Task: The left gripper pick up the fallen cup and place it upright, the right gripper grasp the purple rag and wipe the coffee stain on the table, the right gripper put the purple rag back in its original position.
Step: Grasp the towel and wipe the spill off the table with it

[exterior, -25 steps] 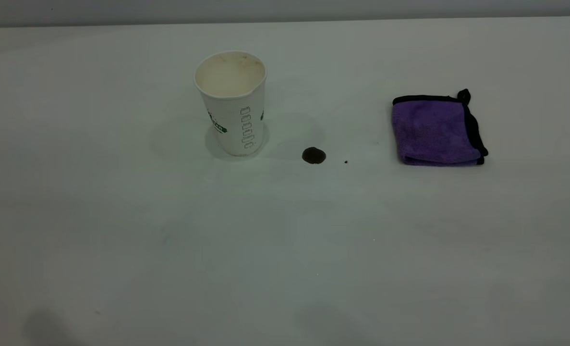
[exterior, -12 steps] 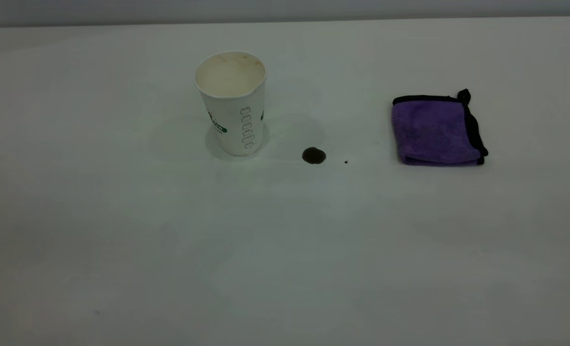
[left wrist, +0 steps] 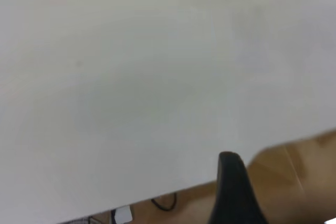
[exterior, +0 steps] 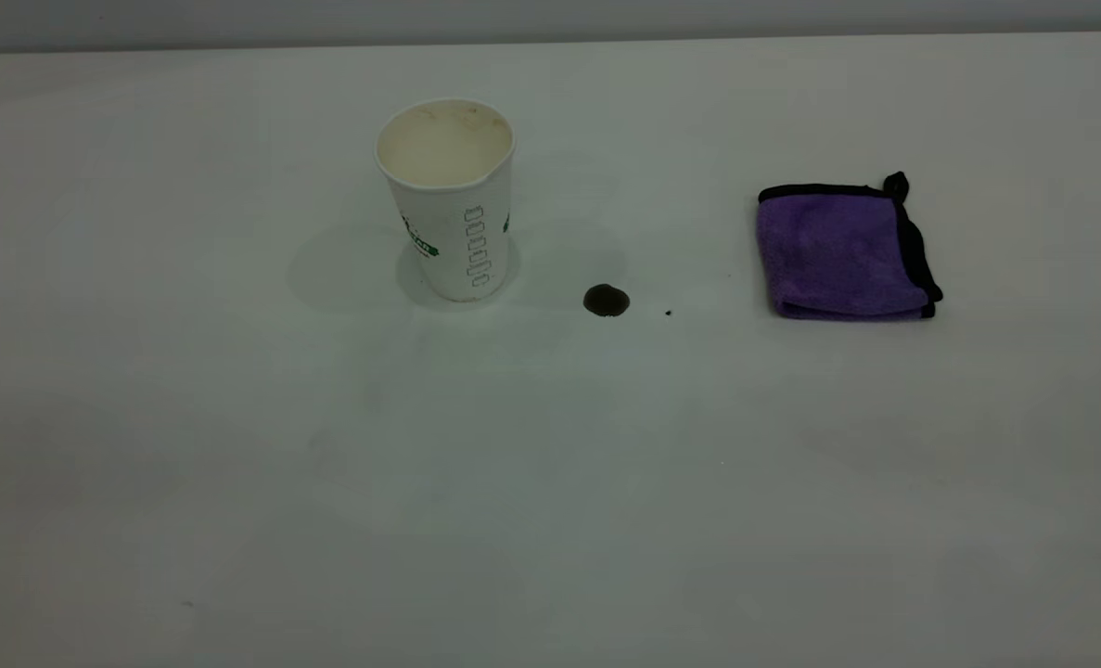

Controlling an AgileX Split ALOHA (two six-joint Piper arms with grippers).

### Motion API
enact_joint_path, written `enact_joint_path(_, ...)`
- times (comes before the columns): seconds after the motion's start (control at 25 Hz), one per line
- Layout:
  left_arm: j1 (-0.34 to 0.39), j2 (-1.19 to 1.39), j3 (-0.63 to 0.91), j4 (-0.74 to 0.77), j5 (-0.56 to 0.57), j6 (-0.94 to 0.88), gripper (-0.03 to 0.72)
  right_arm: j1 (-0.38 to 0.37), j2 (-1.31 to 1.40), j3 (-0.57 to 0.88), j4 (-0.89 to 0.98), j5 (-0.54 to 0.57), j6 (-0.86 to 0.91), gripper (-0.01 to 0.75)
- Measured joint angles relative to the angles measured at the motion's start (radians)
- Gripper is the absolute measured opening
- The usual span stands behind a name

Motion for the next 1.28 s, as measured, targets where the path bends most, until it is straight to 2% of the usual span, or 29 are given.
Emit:
enact_joint_path(0.16,0.138,-0.045,0.000,0.000,0.002,0.000,0.515,0.000,0.000,0.000,0.000,0.000,0.000,0.487)
enact_joint_path(0.32,0.211,-0.100,0.000,0.000,0.005,0.000,0.515,0.000,0.000,0.000,0.000,0.000,0.000,0.487)
enact_joint_path(0.56,0.224,-0.138,0.000,0.000,0.008,0.000,0.515,0.000,0.000,0.000,0.007,-0.007,0.000,0.468)
enact_joint_path(0.76,0.224,-0.140,0.000,0.000,0.010,0.000,0.515,0.000,0.110,-0.030,0.056,-0.081,-0.037,0.462)
enact_joint_path(1.04,0.224,-0.140,0.000,0.000,0.012,-0.001,0.515,0.000,0.577,-0.093,0.235,-0.264,-0.361,0.641)
enact_joint_path(1.28,0.224,-0.140,0.000,0.000,0.012,-0.001,0.515,0.000,0.996,-0.152,0.453,-0.420,-0.654,0.647)
